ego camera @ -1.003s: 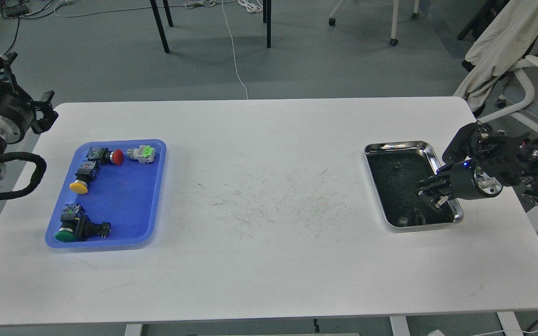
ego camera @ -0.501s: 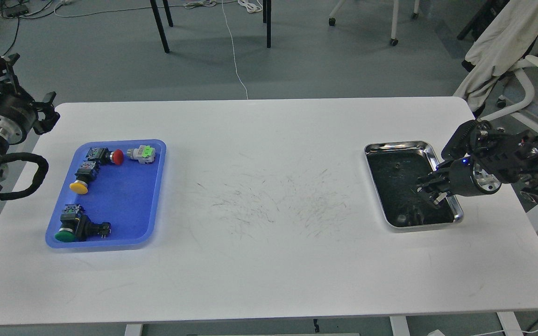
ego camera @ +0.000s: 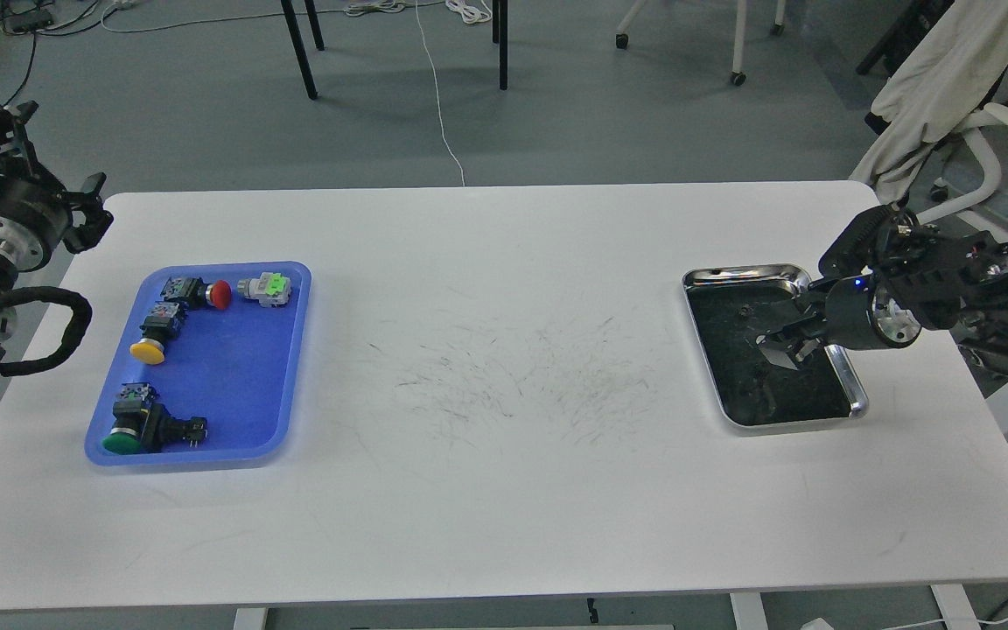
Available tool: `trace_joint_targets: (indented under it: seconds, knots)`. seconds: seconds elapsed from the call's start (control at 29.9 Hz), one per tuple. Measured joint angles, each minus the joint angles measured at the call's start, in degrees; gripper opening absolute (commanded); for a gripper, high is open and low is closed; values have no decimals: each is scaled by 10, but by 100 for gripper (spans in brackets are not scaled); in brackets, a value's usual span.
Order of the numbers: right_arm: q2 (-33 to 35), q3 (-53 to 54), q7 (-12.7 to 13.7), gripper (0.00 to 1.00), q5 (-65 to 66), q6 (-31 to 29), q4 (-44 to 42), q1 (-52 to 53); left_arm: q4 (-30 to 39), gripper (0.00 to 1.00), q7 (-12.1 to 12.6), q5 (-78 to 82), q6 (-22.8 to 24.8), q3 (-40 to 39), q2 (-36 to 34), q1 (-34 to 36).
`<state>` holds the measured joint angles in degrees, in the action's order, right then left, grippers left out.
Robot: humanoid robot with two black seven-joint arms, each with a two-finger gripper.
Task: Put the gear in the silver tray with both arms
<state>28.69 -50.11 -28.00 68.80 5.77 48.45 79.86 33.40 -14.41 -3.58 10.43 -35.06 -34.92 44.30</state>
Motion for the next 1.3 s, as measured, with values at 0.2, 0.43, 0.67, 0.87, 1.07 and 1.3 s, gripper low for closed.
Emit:
trace_joint_targets:
  seconds: [0.2, 0.43, 0.67, 0.87, 1.07, 1.3]
  knots:
    - [2, 52, 0, 95, -137, 1, -1, 19, 6, 98, 1, 1, 3, 1, -4, -1]
    - [19, 91, 0, 99, -306, 2, -12, 54, 7, 98, 3, 2, 2, 14, -4, -1]
    - [57, 185, 0, 99, -401, 4, -13, 68, 10, 98, 9, 2, 5, 16, -5, 2]
    - [91, 283, 0, 99, -519, 5, -15, 52, 13, 98, 11, 1, 8, 15, 0, 7]
    - [118, 292, 0, 99, -665, 6, -15, 41, 33, 98, 10, 1, 18, 19, 1, 16]
    - [148, 326, 0, 99, -763, 7, -7, 24, 36, 98, 7, 2, 22, 21, 9, 24]
